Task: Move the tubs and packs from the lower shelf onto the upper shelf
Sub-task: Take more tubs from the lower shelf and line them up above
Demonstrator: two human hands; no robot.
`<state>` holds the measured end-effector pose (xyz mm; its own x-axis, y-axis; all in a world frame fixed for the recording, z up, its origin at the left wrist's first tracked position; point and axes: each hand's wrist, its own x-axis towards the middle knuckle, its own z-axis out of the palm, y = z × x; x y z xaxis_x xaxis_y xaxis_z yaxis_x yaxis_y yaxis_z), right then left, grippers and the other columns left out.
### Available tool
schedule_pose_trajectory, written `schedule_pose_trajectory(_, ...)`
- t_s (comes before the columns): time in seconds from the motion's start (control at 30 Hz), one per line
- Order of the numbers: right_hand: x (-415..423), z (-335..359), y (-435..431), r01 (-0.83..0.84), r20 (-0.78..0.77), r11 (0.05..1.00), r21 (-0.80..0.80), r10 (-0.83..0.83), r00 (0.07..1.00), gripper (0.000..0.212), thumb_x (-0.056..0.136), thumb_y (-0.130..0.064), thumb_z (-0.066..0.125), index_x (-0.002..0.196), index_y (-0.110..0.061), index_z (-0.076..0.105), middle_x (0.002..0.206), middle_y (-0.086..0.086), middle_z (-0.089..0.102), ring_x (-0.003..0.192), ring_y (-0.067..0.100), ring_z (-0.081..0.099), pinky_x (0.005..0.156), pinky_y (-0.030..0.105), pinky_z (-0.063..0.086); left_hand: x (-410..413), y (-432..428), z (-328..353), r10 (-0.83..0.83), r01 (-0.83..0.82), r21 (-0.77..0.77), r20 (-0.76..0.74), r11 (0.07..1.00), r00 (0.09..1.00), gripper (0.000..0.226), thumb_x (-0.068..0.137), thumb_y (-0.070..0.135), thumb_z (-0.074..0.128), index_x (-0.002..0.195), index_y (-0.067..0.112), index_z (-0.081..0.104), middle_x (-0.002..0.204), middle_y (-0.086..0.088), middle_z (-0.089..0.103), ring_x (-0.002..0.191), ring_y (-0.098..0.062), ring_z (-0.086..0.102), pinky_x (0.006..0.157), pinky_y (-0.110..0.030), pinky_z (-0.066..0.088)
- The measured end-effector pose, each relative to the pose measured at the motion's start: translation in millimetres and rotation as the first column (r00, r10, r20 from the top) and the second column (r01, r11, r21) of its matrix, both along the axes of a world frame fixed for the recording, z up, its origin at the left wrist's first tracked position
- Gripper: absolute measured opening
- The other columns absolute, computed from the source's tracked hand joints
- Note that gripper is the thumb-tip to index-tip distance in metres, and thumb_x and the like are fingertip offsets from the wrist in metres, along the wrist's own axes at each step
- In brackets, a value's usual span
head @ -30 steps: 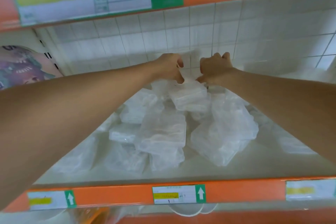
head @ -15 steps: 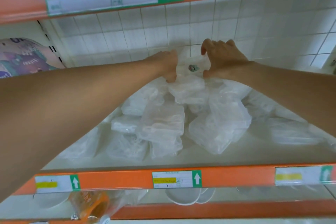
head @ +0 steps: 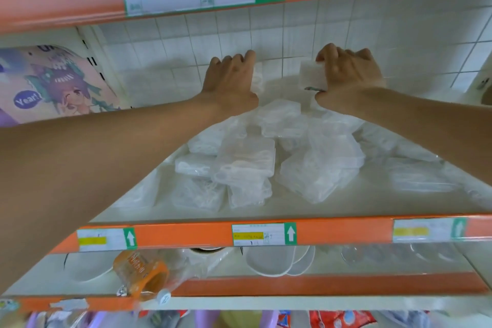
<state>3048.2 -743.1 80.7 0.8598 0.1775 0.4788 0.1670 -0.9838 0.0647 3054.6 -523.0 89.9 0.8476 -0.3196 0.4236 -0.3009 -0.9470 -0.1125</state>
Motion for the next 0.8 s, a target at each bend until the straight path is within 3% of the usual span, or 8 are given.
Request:
schedule_pose_trajectory(0.07,-10.1,0.1,2.5,-0.01,0.009,0.999,-0.03,0.01,1.0,0.058,0.077,-0.034,0.068,0.12,-0.011,0.037,0.105,0.011,0.061,0.083,0.028,0.052,0.091,0.041,0.035,-9.5,3.7,-1.1,-0.015,0.015,0.003,0.014,1.0,1.0,0.053,0.074,0.02,0.063,0.121,0.008,0.043,0.094,-0.007,0.05,0.083,-0.026,0.047,0.078,-0.035,0.033)
schedule_pose_trajectory(0.13,-21.7,-0.2,4.1,-0.043,0.026,0.999,-0.031,0.044,0.999,0.059,0.079,-0.042,0.066,0.12,-0.009,0.038,0.104,0.013,0.062,0.083,0.029,0.055,0.089,0.042,0.037,-20.0,8.1,-2.3,-0.01,0.01,-0.007,0.007,1.0,1.0,0.056,0.075,0.024,0.063,0.125,0.01,0.042,0.1,-0.008,0.052,0.087,-0.026,0.047,0.08,-0.035,0.035)
schedule_pose_trajectory(0.3,-49.4,-1.0,7.1,-0.139,0.078,0.987,-0.079,0.145,0.986,0.074,0.086,-0.068,0.043,0.134,-0.012,0.042,0.12,0.017,0.06,0.105,0.035,0.058,0.096,0.047,0.038,-52.7,18.9,-8.0,0.036,-0.034,-0.044,0.036,0.998,0.999,0.063,0.08,0.046,0.061,0.127,0.008,0.044,0.106,-0.011,0.057,0.095,-0.03,0.054,0.084,-0.039,0.04)
schedule_pose_trajectory(0.43,-77.4,-1.0,18.9,-0.191,0.04,0.977,-0.091,0.195,0.98,0.074,0.089,-0.068,0.036,0.138,-0.013,0.044,0.125,0.018,0.056,0.111,0.036,0.054,0.097,0.049,0.037,-78.8,30.7,-10.7,0.044,-0.045,0.025,0.059,0.999,0.997,0.07,0.083,0.065,0.054,0.125,0.009,0.047,0.109,-0.01,0.058,0.098,-0.03,0.056,0.085,-0.038,0.038)
schedule_pose_trajectory(0.57,-106.3,-4.3,28.9,-0.2,-0.014,0.975,-0.095,0.2,0.98,0.077,0.086,-0.07,0.034,0.135,-0.011,0.048,0.124,0.018,0.056,0.113,0.037,0.053,0.097,0.048,0.036,-106.6,40.9,-14.8,0.065,-0.069,0.054,0.064,0.996,0.996,0.068,0.088,0.065,0.048,0.129,0.011,0.045,0.114,-0.011,0.058,0.103,-0.031,0.056,0.088,-0.041,0.037)
schedule_pose_trajectory(0.8,-161.9,2.9,48.5,-0.22,-0.054,0.975,-0.041,0.217,0.975,0.066,0.092,-0.059,0.05,0.137,-0.011,0.045,0.125,0.017,0.052,0.114,0.037,0.049,0.095,0.045,0.035,-174.5,45.7,-2.6,0.089,-0.088,0.028,-0.047,0.996,0.995,0.065,0.087,0.059,0.058,0.135,0.018,0.042,0.121,-0.01,0.053,0.114,-0.031,0.052,0.091,-0.041,0.035)
